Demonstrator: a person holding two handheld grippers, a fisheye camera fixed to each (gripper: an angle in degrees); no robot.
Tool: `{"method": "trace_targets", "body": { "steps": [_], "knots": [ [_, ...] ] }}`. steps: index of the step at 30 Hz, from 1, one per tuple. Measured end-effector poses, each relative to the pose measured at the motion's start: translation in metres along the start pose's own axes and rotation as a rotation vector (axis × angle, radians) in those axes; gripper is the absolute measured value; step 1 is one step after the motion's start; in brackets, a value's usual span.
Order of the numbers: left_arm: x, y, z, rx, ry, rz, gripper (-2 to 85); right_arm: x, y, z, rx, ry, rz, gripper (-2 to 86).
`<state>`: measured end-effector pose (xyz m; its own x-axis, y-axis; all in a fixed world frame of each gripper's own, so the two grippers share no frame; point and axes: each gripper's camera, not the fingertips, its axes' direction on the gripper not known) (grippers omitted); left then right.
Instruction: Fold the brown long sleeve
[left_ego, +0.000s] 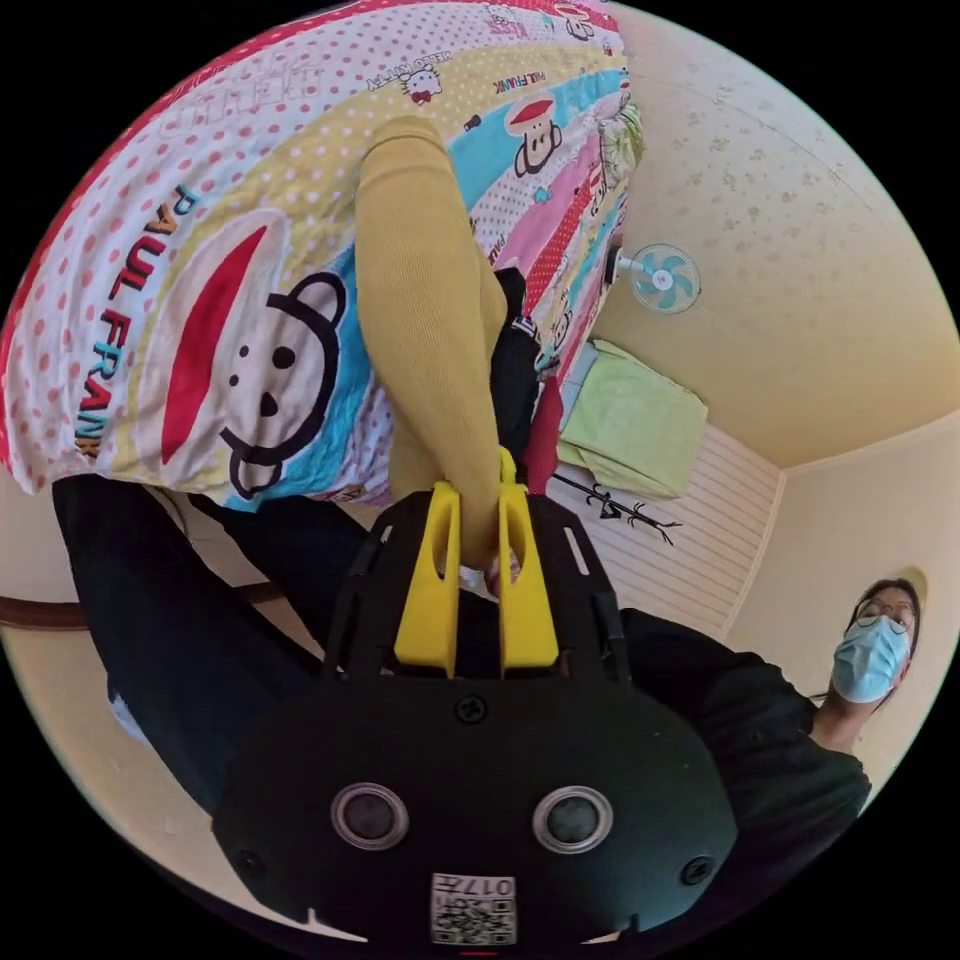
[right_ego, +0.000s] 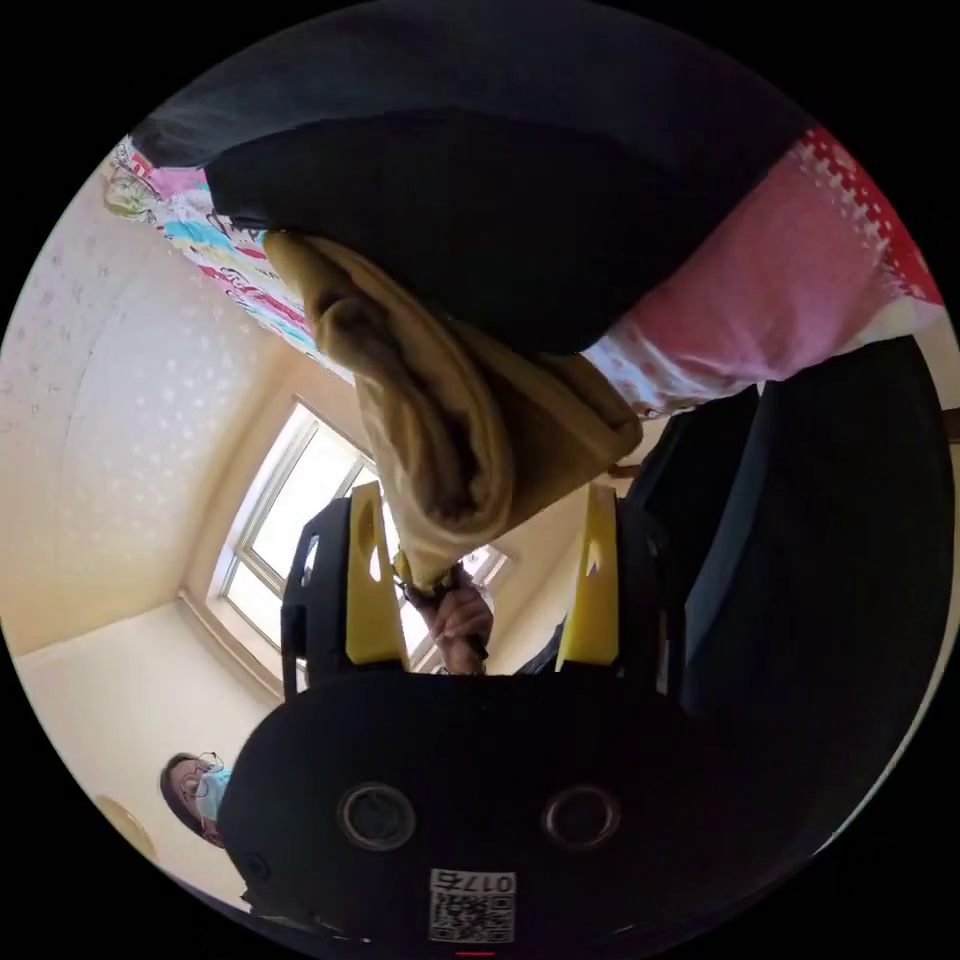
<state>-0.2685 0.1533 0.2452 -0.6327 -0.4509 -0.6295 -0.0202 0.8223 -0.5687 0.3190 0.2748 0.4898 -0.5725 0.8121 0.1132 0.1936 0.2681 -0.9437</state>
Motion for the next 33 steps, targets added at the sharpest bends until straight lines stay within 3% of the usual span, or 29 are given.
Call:
{"method": "trace_targets", "body": {
  "steps": [1,3,4,12,15,20,25,29,33],
  "knots": [
    [0.005,0.006,-0.006,-0.002,0.039,0.002,6.2,0.001,0.001,0.0,0.006,-0.014,-0.003,20.9],
    [0.01,0.013,-0.019,-0.013,0.05,-0.003,6.2,-0.01,0.021,0.0,0.036,-0.137,-0.08,9.8],
    [0.016,0.019,-0.033,-0.013,0.038,0.016,6.1,-0.017,0.029,0.0,0.044,-0.139,-0.105,9.3],
    [0.074,0.086,-0.162,0.003,0.137,0.246,6.2,-0.154,0.15,0.097,-0.145,0.186,-0.609,5.8],
    [0.089,0.118,-0.233,0.119,0.133,0.332,6.2,-0.198,0.167,0.18,-0.264,0.248,-0.769,5.4],
    [0.131,0.174,-0.366,0.383,0.142,0.539,6.2,-0.279,0.213,0.33,-0.456,0.182,-1.018,5.3],
    [0.178,0.231,-0.465,0.664,-0.118,0.705,6.4,-0.327,0.257,0.46,-0.49,0.246,-1.169,5.4],
    [0.147,0.217,-0.498,0.758,-0.138,0.643,6.4,-0.325,0.237,0.561,-0.419,0.383,-1.257,5.7],
    [0.044,0.155,-0.487,0.78,-0.19,0.366,6.6,-0.269,0.18,0.646,-0.241,0.778,-1.306,6.1]
  ]
}}
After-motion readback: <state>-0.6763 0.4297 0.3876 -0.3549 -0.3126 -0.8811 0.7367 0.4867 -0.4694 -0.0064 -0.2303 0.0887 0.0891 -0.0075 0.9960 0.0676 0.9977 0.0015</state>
